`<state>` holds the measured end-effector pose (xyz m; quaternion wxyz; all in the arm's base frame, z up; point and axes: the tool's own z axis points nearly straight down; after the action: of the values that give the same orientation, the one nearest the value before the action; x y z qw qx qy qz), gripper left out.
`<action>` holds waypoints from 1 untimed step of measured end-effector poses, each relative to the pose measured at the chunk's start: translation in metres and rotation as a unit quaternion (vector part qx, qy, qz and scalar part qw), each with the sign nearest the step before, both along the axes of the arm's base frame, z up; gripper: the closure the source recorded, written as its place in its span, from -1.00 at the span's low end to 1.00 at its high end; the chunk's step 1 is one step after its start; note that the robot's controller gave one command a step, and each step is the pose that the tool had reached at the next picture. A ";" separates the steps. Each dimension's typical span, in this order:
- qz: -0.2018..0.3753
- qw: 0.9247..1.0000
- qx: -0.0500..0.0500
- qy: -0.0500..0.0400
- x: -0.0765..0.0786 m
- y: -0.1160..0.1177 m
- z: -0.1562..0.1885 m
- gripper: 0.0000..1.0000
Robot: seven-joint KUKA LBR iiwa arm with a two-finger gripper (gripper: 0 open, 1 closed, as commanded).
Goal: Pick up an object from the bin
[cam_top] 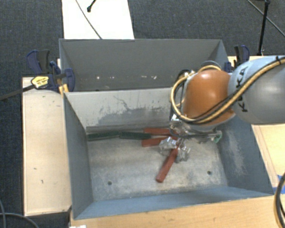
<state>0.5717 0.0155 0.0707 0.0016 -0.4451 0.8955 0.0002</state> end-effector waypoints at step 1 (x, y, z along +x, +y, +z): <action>0.039 0.999 0.001 -0.003 -0.045 0.052 0.109 1.00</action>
Offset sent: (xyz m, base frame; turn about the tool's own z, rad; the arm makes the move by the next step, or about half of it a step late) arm -0.0460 0.0488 0.1043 -0.0735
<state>0.5265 0.0674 0.1799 0.0049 -0.4801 0.8772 -0.0004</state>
